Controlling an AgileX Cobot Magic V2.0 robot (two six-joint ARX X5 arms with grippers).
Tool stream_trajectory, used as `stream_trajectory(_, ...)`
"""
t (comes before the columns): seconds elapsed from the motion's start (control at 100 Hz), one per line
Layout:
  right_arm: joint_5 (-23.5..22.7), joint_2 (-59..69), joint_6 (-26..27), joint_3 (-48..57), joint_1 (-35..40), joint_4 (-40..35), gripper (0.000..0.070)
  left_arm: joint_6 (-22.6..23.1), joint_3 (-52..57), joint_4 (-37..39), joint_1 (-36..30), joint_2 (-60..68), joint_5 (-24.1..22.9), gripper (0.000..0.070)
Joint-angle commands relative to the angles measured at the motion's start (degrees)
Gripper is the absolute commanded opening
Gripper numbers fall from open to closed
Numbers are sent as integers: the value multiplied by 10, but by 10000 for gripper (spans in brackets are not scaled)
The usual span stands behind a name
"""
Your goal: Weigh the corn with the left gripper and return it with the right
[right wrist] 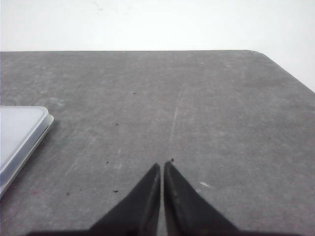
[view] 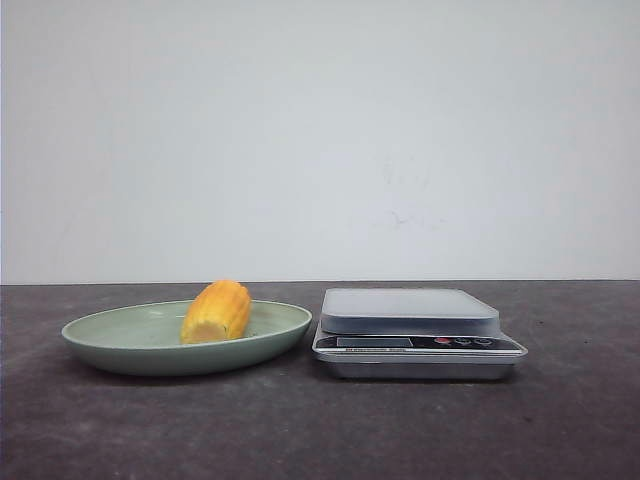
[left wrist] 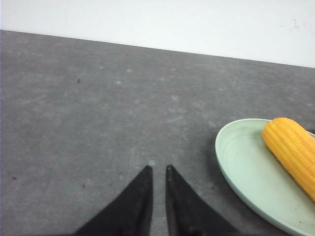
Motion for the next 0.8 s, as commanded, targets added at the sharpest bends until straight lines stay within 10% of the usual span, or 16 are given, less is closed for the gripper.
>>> stream_trajectory(0.0,0,-2,-4,-3,0,7,5,7,-8,-3,0,0,1,0)
stream_trajectory(0.79,-2,-1,-3,-3,1,-12,5,5,-8,27,1,0,1,0)
